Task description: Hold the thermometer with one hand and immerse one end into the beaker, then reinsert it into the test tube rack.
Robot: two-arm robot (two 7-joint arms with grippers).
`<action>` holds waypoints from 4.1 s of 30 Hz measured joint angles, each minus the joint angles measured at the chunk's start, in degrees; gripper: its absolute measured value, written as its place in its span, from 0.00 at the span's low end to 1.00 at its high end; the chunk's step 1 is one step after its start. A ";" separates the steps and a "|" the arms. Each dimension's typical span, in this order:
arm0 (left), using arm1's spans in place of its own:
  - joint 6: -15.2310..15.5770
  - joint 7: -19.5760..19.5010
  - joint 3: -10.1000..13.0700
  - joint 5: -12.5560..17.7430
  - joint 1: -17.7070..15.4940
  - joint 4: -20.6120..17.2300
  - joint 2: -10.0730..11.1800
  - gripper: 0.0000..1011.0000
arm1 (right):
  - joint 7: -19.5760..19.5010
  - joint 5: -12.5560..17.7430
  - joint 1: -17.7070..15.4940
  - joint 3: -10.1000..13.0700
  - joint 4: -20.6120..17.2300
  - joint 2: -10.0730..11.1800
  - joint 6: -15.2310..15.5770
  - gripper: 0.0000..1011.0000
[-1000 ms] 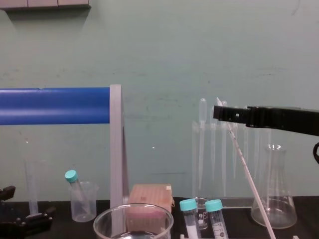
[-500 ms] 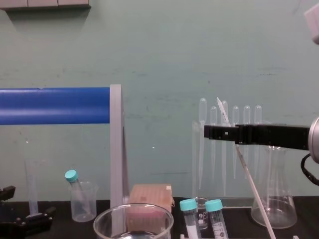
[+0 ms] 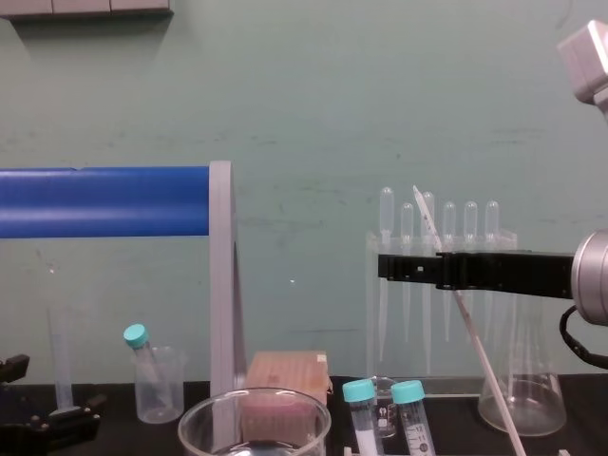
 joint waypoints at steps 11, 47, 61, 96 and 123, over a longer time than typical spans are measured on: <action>0.00 0.00 0.00 0.00 0.00 0.00 0.00 1.00 | 0.02 -0.03 0.02 0.05 -0.03 0.00 0.01 0.99; 0.00 0.00 0.00 0.00 0.00 0.00 0.00 1.00 | -0.07 0.06 -0.07 0.05 -0.16 0.08 -0.05 0.20; 0.00 0.00 0.00 0.00 0.00 0.00 0.00 1.00 | -0.10 0.07 -0.07 0.05 -0.15 0.08 -0.05 0.06; 0.00 0.00 0.00 0.00 0.00 0.00 0.00 1.00 | 5.23 7.68 0.73 5.45 -6.04 0.50 -11.39 0.05; 0.00 0.00 0.00 0.00 0.00 0.00 0.00 1.00 | 21.23 17.82 7.45 -0.57 0.01 -4.59 -29.47 0.05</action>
